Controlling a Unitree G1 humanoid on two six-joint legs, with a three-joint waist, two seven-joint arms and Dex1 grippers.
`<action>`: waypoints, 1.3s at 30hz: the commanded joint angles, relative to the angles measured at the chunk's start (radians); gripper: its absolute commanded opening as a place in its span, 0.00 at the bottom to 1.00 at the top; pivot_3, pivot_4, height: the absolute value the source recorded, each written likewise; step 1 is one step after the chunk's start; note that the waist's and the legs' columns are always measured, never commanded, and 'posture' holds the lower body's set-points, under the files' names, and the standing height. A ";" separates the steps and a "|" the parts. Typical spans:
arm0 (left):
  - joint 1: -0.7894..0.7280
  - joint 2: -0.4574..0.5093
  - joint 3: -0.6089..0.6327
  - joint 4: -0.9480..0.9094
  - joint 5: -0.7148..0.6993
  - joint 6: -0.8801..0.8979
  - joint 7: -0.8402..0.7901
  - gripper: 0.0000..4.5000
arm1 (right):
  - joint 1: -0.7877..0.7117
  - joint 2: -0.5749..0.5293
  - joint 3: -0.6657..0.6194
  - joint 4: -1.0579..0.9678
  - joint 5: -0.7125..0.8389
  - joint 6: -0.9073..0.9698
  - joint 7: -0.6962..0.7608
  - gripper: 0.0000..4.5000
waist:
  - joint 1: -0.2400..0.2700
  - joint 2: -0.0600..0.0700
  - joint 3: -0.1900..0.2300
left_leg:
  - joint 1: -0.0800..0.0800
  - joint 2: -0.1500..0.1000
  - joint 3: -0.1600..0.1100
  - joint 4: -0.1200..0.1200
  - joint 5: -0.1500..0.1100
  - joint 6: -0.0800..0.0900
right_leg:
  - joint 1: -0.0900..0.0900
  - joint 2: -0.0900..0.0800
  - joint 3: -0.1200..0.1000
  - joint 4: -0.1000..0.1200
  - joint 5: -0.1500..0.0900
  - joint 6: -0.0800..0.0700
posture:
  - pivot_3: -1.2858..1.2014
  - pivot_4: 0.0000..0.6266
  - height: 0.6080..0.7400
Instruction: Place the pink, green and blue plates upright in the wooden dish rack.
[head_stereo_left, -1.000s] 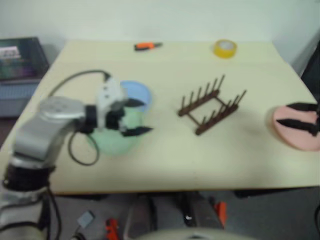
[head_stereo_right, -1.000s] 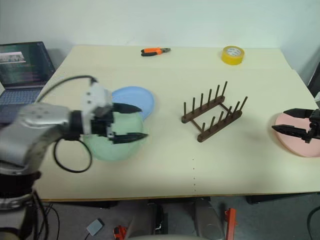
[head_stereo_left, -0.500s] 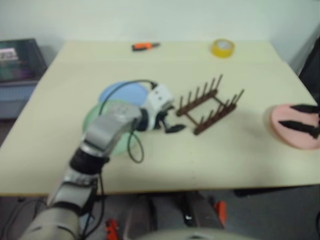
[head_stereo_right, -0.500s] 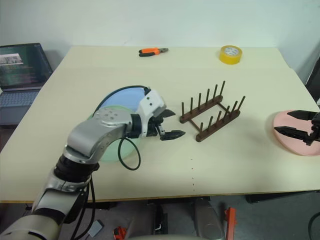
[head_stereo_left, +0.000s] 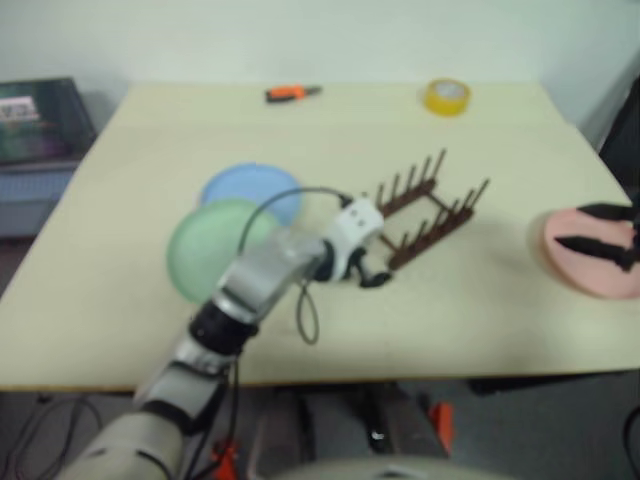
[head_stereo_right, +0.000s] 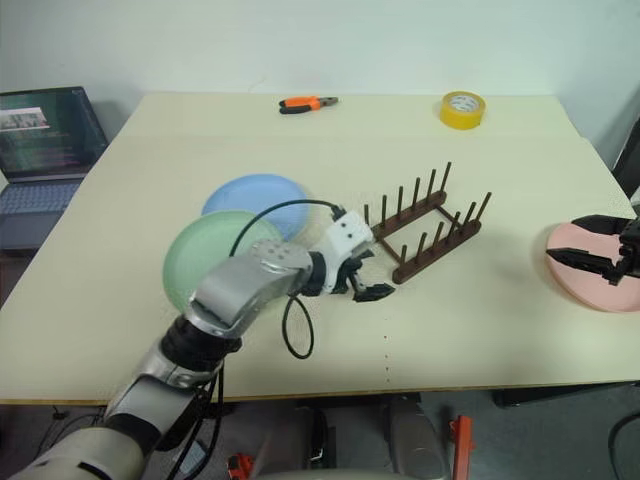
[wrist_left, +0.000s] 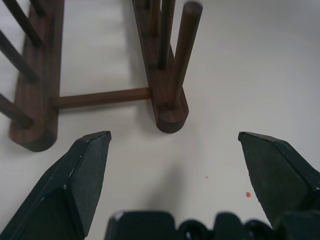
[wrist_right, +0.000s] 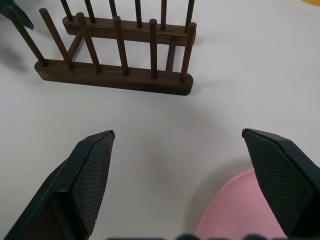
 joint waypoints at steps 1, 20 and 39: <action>-0.034 -0.052 -0.006 0.058 0.034 -0.034 0.030 1.00 | -0.028 -0.007 0.005 0.039 -0.012 -0.042 0.038 0.99 | 0.000 0.000 0.000 | 0.000 0.000 0.000 0.000 0.000 0.000 | 0.000 0.000 0.000 0.000 0.000 0.000 | 0.52 0.24 1.00; -0.073 -0.233 -0.049 0.422 0.213 -0.341 0.075 0.80 | 0.118 0.023 -0.031 -0.248 0.044 0.106 -0.015 1.00 | 0.002 0.001 0.000 | 0.000 -0.002 -0.002 0.000 0.000 0.000 | 0.001 -0.001 0.000 0.000 0.000 0.001 | 0.52 0.24 1.00; -0.083 -0.122 -0.027 0.458 0.231 -0.494 -0.194 0.23 | 0.311 0.046 -0.181 -0.553 0.136 0.282 -0.168 1.00 | -0.003 0.001 0.000 | 0.000 -0.003 -0.007 -0.001 0.000 0.000 | 0.003 -0.001 -0.003 -0.002 0.000 0.000 | 0.52 0.24 1.00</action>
